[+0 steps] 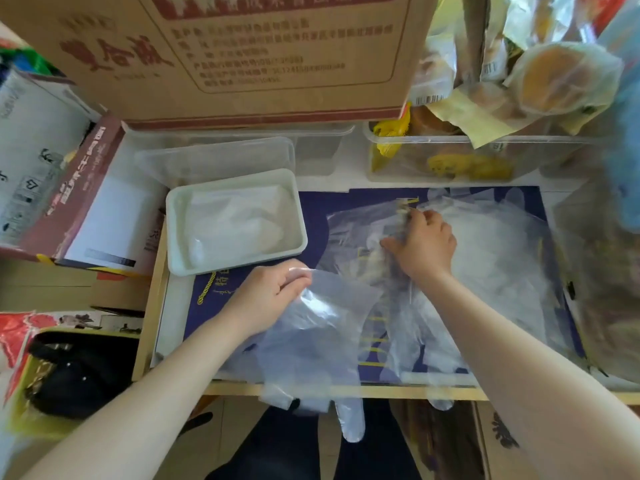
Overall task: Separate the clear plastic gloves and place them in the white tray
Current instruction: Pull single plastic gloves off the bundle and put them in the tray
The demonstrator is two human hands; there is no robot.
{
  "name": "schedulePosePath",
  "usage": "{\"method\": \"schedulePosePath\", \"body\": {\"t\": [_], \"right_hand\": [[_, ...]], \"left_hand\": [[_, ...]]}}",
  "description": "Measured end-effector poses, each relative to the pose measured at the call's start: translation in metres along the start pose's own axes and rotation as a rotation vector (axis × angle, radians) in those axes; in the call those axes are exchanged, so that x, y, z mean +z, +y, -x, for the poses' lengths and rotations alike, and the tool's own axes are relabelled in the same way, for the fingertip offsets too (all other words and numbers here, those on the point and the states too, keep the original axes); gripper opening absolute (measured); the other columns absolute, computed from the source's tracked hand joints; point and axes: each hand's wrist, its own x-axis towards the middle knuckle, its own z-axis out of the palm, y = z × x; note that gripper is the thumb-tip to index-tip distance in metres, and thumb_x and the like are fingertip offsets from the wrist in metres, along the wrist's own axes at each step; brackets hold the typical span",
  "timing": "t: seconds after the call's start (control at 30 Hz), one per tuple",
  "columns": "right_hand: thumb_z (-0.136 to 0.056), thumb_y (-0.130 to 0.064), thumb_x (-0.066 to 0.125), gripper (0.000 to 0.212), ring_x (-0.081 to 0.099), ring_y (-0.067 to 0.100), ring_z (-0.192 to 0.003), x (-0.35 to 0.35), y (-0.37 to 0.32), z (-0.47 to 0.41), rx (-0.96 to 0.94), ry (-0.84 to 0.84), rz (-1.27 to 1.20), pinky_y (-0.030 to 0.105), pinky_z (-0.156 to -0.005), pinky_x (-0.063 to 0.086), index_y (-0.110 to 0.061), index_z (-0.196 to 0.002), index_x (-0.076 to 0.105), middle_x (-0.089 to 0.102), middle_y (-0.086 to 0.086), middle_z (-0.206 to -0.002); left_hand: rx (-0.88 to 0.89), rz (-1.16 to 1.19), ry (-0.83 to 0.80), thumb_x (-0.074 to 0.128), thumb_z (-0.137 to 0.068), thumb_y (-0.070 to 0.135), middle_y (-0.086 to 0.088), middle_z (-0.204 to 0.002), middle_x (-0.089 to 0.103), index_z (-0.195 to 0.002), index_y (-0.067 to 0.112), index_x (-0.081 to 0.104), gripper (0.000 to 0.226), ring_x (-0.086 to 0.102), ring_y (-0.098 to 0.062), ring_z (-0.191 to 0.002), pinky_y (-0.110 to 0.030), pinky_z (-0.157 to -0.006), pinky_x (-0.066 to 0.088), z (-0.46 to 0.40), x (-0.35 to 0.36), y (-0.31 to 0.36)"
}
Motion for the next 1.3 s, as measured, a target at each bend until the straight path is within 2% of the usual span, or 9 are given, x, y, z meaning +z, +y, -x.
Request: {"method": "schedulePosePath", "body": {"t": [0.17, 0.3, 0.37, 0.63, 0.83, 1.0, 1.1, 1.2, 1.3], "right_hand": [[-0.082, -0.033, 0.066, 0.055, 0.041, 0.034, -0.122, -0.008, -0.008, -0.017, 0.087, -0.022, -0.064, 0.041, -0.096, 0.031, -0.016, -0.129, 0.043, 0.055, 0.013, -0.125], [-0.083, -0.027, 0.060, 0.006, 0.047, 0.032, -0.107, -0.022, -0.006, -0.012, -0.003, 0.112, -0.256, 0.036, -0.085, 0.031, -0.025, -0.083, 0.055, 0.060, 0.004, -0.083], [-0.084, -0.022, 0.064, 0.017, 0.054, 0.029, -0.088, -0.034, 0.000, -0.003, -0.132, 0.092, -0.467, 0.032, -0.072, 0.037, -0.020, -0.071, 0.052, 0.056, 0.001, -0.072], [-0.071, -0.002, 0.063, 0.020, 0.066, 0.002, -0.069, -0.066, 0.024, 0.039, -0.297, -0.536, -1.168, 0.017, -0.063, 0.051, -0.011, -0.088, 0.061, 0.071, -0.012, -0.072], [-0.089, -0.015, 0.054, 0.016, 0.062, 0.001, -0.065, -0.068, 0.031, 0.043, -0.159, -0.578, -1.188, 0.013, -0.062, 0.047, -0.016, -0.079, 0.067, 0.069, -0.011, -0.070], [-0.090, -0.051, 0.045, 0.033, 0.058, 0.004, -0.104, -0.052, 0.043, 0.047, 0.124, -0.525, -1.334, 0.025, -0.101, 0.038, -0.024, -0.099, 0.060, 0.065, -0.009, -0.106], [-0.081, -0.016, 0.069, 0.012, 0.063, -0.002, -0.075, -0.042, 0.040, 0.061, -0.010, -0.353, -1.204, 0.014, -0.070, 0.048, -0.020, -0.089, 0.061, 0.068, -0.013, -0.080], [-0.086, 0.002, 0.060, 0.012, 0.053, -0.001, -0.050, -0.034, 0.043, 0.062, -0.021, -0.270, -1.190, 0.014, -0.052, 0.043, -0.008, -0.079, 0.060, 0.061, -0.012, -0.054], [-0.089, 0.002, 0.055, 0.011, 0.049, -0.001, -0.047, -0.039, 0.053, 0.062, -0.024, -0.270, -1.213, 0.013, -0.047, 0.038, -0.006, -0.090, 0.062, 0.060, -0.011, -0.054]], "left_hand": [[0.050, 0.122, 0.038, 0.055, -0.093, 0.013, 0.013, -0.071, 0.059, -0.077, 0.030, 0.058, 0.023, 0.050, 0.001, -0.066, -0.007, -0.067, 0.037, -0.009, 0.001, 0.008], [0.066, 0.296, 0.043, 0.055, -0.092, 0.014, 0.013, -0.066, 0.059, -0.078, 0.028, 0.062, 0.022, 0.048, -0.001, -0.060, -0.010, -0.061, 0.038, -0.018, 0.003, 0.021], [0.077, 0.443, 0.075, 0.055, -0.091, 0.013, 0.019, -0.067, 0.061, -0.080, 0.023, 0.063, 0.016, 0.051, 0.004, -0.062, -0.007, -0.063, 0.039, -0.023, 0.006, 0.031], [0.103, 0.623, 0.118, 0.063, -0.083, 0.033, 0.018, -0.139, 0.038, -0.072, 0.043, 0.067, 0.015, 0.033, 0.008, -0.130, -0.017, -0.106, 0.028, -0.053, 0.024, 0.047], [0.113, 0.428, 0.091, 0.055, -0.093, 0.018, 0.015, -0.083, 0.064, -0.081, 0.022, 0.064, 0.015, 0.058, -0.004, -0.081, -0.024, -0.079, 0.043, -0.056, 0.030, 0.057], [0.113, 0.267, 0.175, 0.055, -0.093, 0.015, 0.020, -0.073, 0.060, -0.083, 0.022, 0.061, 0.014, 0.054, 0.003, -0.068, -0.014, -0.071, 0.041, -0.061, 0.038, 0.063], [0.051, 0.333, 0.271, 0.060, -0.089, 0.014, 0.015, -0.094, 0.064, -0.100, 0.033, 0.056, 0.022, 0.060, -0.003, -0.090, -0.018, -0.084, 0.044, -0.064, 0.048, 0.065], [-0.125, 0.489, 0.247, 0.070, -0.080, 0.030, 0.001, -0.109, 0.066, -0.125, 0.036, 0.044, 0.053, 0.061, -0.012, -0.105, -0.029, -0.095, 0.044, -0.069, 0.056, 0.066], [-0.235, 0.613, 0.096, 0.066, -0.084, 0.026, 0.003, -0.094, 0.072, -0.103, 0.018, 0.065, 0.020, 0.066, -0.014, -0.093, -0.031, -0.091, 0.050, -0.071, 0.063, 0.070]]}}
